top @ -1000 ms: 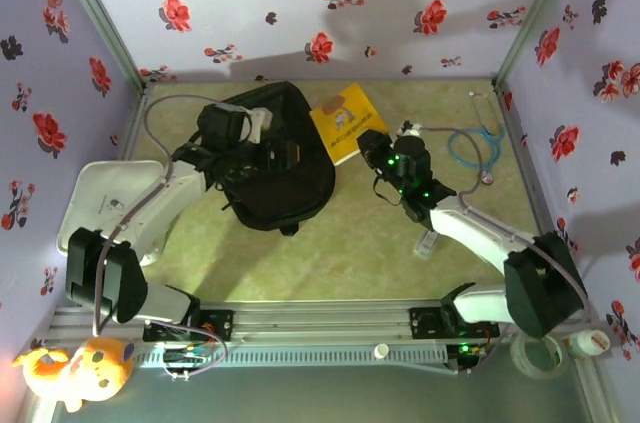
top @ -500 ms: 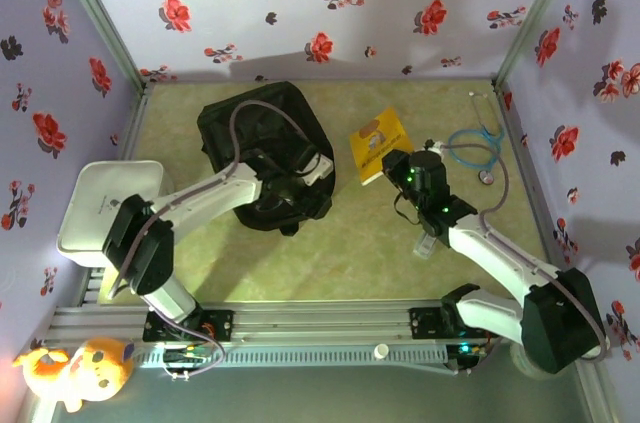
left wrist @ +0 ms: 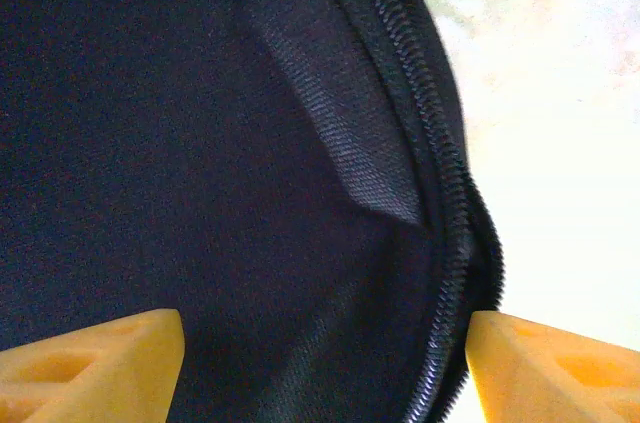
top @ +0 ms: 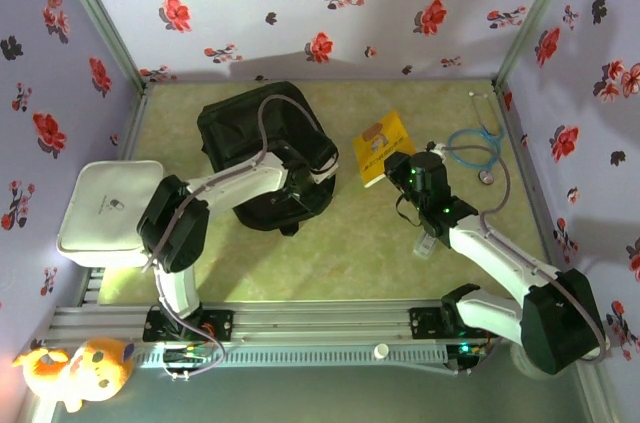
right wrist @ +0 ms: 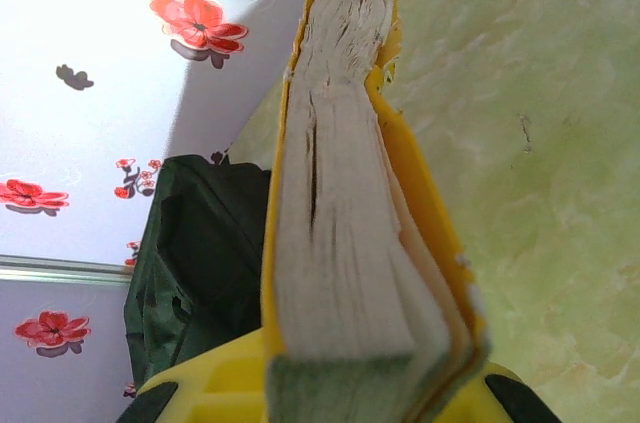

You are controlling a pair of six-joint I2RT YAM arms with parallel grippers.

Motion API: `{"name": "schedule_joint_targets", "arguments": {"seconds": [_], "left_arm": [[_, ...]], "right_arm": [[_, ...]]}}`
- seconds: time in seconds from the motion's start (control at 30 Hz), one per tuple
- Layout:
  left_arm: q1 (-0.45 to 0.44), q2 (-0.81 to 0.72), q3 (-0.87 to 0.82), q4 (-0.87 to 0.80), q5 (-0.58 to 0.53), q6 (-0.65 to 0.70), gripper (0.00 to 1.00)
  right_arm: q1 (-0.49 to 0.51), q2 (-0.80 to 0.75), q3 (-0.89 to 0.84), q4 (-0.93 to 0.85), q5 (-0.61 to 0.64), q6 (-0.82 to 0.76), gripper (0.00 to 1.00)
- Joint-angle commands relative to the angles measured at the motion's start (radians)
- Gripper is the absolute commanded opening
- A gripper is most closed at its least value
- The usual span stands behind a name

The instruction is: Pack the student bag

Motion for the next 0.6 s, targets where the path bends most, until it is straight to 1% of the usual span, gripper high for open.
{"name": "schedule_joint_targets", "arguments": {"seconds": [0.0,0.13,0.27,0.4,0.5,0.57], "left_arm": [[-0.009,0.041,0.038,-0.062,-0.071,0.018,0.76],[-0.009,0.059,0.051,-0.063,-0.155,0.004,0.75],[-0.015,0.056,0.067,-0.063,-0.191,-0.027,0.72],[-0.023,0.035,0.068,-0.055,-0.255,-0.029,0.65],[-0.027,0.012,0.066,-0.051,-0.302,-0.028,0.56],[-0.028,-0.007,0.057,-0.039,-0.309,-0.027,0.51]], "right_arm": [[-0.009,-0.019,-0.001,0.091,0.017,-0.012,0.11],[-0.009,-0.006,-0.002,0.097,0.015,-0.007,0.11],[-0.010,0.012,0.001,0.116,0.008,0.005,0.11],[-0.010,0.025,0.009,0.123,0.002,0.006,0.11],[-0.010,0.030,0.010,0.127,0.001,0.010,0.11],[-0.010,0.030,0.005,0.129,0.002,0.013,0.11]]}}
